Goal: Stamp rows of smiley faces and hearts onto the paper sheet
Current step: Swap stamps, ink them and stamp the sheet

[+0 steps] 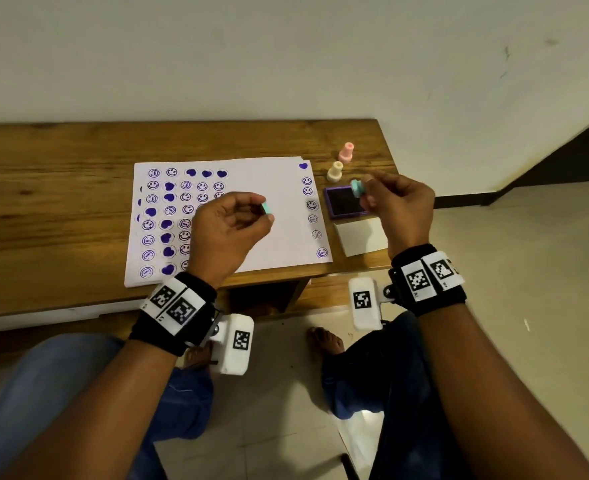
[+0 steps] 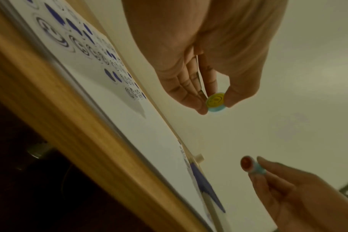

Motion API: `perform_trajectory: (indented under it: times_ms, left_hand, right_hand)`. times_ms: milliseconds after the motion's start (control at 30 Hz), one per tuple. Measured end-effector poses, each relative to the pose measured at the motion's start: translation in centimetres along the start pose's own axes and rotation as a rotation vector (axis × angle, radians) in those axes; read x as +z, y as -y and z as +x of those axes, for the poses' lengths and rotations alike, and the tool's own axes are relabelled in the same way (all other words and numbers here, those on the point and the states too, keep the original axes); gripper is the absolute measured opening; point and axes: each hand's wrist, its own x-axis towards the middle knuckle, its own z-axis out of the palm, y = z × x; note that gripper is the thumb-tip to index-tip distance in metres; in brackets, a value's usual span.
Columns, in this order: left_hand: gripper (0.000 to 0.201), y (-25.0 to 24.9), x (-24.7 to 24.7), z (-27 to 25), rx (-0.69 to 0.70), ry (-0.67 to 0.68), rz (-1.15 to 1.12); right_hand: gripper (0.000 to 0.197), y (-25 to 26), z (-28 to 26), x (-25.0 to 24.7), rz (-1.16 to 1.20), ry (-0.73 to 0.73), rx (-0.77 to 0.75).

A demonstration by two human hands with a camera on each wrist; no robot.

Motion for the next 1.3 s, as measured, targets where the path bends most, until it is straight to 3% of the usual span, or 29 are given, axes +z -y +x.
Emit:
perform_trajectory:
  times_ms: [100, 233, 500, 733, 900, 1100, 1300]
  left_hand:
    - [0.036, 0.1, 1.1, -0.5, -0.013, 0.046, 0.053]
    - [0.032, -0.8, 2.4, 0.9, 0.011, 0.038, 0.179]
    - [0.028, -3.8, 7.6, 10.9, 0.060, 0.143, 0.443]
    - [0.032, -1.8, 11.8, 16.9, 0.011, 0.229, 0.571]
    - [0.031, 0.0, 12.6, 18.3, -0.034, 0.288, 0.667]
    - [0.033, -0.2, 12.7, 18.6, 0.036, 0.355, 0.864]
    - [0.039, -2.6, 11.1, 17.4, 0.096, 0.283, 0.873]
  right_hand:
    - [0.015, -0.4, 1.4, -0.3, -0.171, -0.003, -0.078]
    - [0.018, -0.8, 3.0, -1.2, -0.164, -0.022, -0.058]
    - [0.018, -1.4, 4.4, -2.3, -0.019, 0.012, 0.074]
    - [0.013, -2.0, 4.8, -1.8, -0.033, 0.089, 0.128]
    - [0.014, -1.8, 4.9, -1.9, -0.007, 0.102, 0.162]
    - [0.014, -1.6, 4.6, -1.8, 0.015, 0.099, 0.190]
    - [0.014, -1.6, 4.5, -1.8, 0.018, 0.098, 0.196]
